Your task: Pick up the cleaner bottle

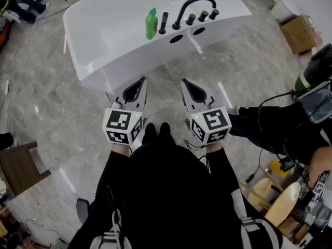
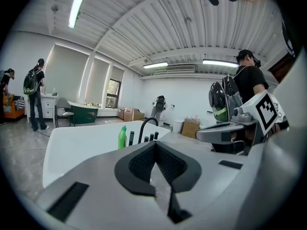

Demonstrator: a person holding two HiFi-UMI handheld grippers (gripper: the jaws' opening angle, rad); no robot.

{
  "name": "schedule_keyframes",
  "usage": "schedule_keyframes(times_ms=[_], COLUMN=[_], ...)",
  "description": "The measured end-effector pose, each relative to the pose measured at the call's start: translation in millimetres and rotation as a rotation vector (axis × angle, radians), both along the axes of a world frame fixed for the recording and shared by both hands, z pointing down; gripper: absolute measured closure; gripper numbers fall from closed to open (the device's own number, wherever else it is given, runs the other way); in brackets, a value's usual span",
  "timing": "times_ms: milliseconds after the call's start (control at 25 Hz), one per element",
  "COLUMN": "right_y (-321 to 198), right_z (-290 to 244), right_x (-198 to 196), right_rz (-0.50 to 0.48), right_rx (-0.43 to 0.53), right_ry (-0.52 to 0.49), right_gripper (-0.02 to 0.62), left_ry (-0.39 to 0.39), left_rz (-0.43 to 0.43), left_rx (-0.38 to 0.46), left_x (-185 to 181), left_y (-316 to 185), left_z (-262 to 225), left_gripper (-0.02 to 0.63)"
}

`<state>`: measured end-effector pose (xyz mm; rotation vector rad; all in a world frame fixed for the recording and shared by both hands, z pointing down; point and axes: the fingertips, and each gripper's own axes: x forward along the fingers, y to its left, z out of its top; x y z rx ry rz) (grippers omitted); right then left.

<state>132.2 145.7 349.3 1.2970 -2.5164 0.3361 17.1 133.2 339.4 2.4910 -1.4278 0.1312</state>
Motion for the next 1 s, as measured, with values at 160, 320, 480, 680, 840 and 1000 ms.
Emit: schedule_keyframes(times_ms=[160, 320, 480, 680, 840, 1000], right_y=[-4, -7, -9, -20, -30, -38], right_z=[0, 4, 5, 2, 1, -1], right_x=[4, 11, 19, 35, 47, 55], right_rz=[0.006, 0.011, -0.003, -0.001, 0.004, 0.0], right_rx=[-0.004, -0.017, -0.023, -0.016, -0.01, -0.002], right_ry=[-0.015, -0.03, -0.035, -0.038, -0.038, -0.035], right_gripper=[0.594, 0.594, 0.594, 0.594, 0.594, 0.594], left_ry=[0.0, 0.0, 0.002, -0.001, -0.002, -0.009], left_rz=[-0.005, -0.007, -0.016, -0.033, -0.051, -0.067], left_rx=[0.0, -0.001, 0.001, 0.011, 0.015, 0.019], left_x=[1, 5, 13, 23, 29, 34], left_y=[-4, -9, -14, -27, -38, -48], left_z=[1, 2, 2, -2, -4, -8], left_gripper=[0.6, 0.6, 0.6, 0.6, 0.6, 0.6])
